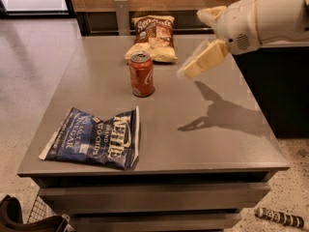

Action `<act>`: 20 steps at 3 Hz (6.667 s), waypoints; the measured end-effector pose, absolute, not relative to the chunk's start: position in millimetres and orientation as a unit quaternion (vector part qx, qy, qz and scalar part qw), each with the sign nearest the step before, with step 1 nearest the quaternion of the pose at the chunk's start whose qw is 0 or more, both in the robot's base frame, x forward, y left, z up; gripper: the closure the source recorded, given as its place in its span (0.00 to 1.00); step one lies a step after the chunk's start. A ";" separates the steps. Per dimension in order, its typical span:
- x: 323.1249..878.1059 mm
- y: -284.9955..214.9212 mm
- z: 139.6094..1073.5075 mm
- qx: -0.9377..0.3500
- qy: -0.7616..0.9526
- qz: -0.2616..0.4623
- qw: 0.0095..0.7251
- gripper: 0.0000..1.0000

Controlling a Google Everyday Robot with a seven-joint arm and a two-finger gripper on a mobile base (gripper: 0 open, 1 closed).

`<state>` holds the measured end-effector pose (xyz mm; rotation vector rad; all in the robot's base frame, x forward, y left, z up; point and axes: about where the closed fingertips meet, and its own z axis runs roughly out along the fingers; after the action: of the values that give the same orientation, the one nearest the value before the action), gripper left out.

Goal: Knock coke can over

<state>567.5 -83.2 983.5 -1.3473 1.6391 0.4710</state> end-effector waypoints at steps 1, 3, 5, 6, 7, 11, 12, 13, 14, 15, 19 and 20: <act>579.3 -42.7 974.5 -0.519 0.621 0.285 0.514 0.00; 582.1 -11.2 966.9 -0.493 0.583 0.350 0.543 0.00; 607.7 4.4 903.1 -0.467 0.588 0.389 0.534 0.00; 616.2 11.0 883.8 -0.462 0.588 0.399 0.531 0.00; 622.1 19.7 871.1 -0.462 0.587 0.400 0.531 0.18; 620.2 30.3 871.0 -0.467 0.582 0.405 0.529 1.00; 621.9 30.4 888.6 -0.490 0.600 0.378 0.507 1.00; 626.0 21.0 908.1 -0.506 0.641 0.339 0.467 1.00; 628.9 13.4 923.5 -0.527 0.684 0.289 0.414 1.00; 627.7 5.4 922.8 -0.538 0.726 0.240 0.354 1.00; 610.4 21.7 841.5 -0.592 0.762 0.163 0.206 1.00; 608.1 29.5 821.3 -0.597 0.759 0.174 0.193 1.00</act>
Offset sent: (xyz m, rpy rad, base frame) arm 0.0229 0.0906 -0.0385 0.5986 0.0240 0.1658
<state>608.1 29.5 821.3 -1.6759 2.1297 0.4877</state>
